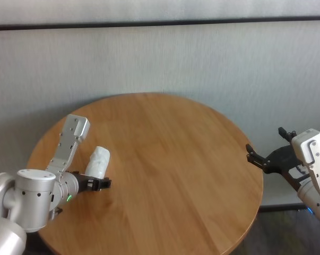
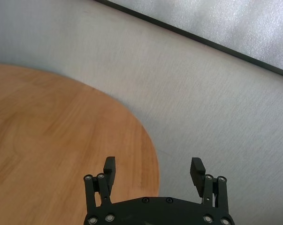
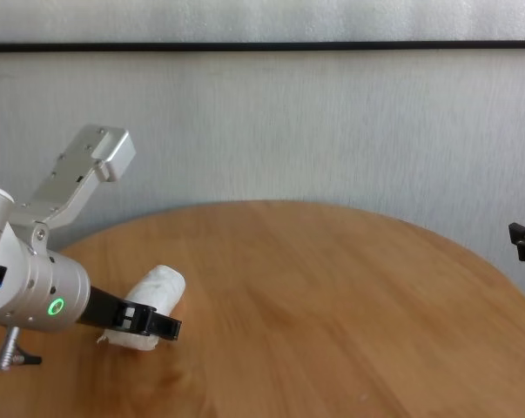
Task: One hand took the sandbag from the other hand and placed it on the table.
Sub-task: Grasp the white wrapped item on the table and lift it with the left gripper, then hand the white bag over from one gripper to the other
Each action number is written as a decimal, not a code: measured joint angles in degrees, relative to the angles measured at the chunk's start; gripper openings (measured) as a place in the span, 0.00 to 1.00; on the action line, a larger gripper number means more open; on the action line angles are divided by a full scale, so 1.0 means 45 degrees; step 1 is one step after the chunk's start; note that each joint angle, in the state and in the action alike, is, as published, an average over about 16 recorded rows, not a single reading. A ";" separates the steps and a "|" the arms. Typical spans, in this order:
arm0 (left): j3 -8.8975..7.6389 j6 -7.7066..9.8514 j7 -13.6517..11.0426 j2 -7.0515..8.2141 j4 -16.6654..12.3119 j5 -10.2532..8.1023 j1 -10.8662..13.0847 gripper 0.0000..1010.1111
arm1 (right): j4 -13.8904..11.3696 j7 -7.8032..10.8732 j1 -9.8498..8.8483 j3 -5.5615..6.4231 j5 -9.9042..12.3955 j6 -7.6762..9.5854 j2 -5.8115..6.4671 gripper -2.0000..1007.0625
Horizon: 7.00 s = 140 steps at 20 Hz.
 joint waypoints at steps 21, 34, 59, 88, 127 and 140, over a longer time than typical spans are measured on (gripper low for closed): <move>0.0009 -0.0003 0.0015 0.0022 -0.0070 -0.0025 0.0028 0.64 | 0.0000 0.0000 0.0000 0.0000 0.0000 0.0000 0.0000 1.00; 0.0017 -0.0018 0.0016 0.0033 -0.0090 -0.0029 0.0040 0.56 | 0.0000 0.0000 0.0000 0.0000 0.0000 0.0000 0.0000 1.00; -0.0042 -0.1843 -0.1831 0.0818 -0.1420 0.0096 0.0689 0.56 | 0.0000 0.0000 0.0000 0.0000 0.0000 0.0000 0.0000 1.00; 0.0310 -0.3892 -0.5882 0.1736 -0.3582 -0.1414 0.0965 0.56 | 0.0000 0.0000 0.0000 0.0000 0.0000 0.0000 0.0000 1.00; 0.0976 -0.3611 -0.6075 0.1957 -0.4153 -0.1766 0.0814 0.56 | -0.0812 0.3168 -0.0631 0.0660 0.2656 -0.1987 -0.0338 1.00; 0.0964 -0.3627 -0.6075 0.1945 -0.4135 -0.1750 0.0815 0.56 | -0.1842 0.5258 -0.1599 0.1212 0.5273 -0.2423 -0.0892 1.00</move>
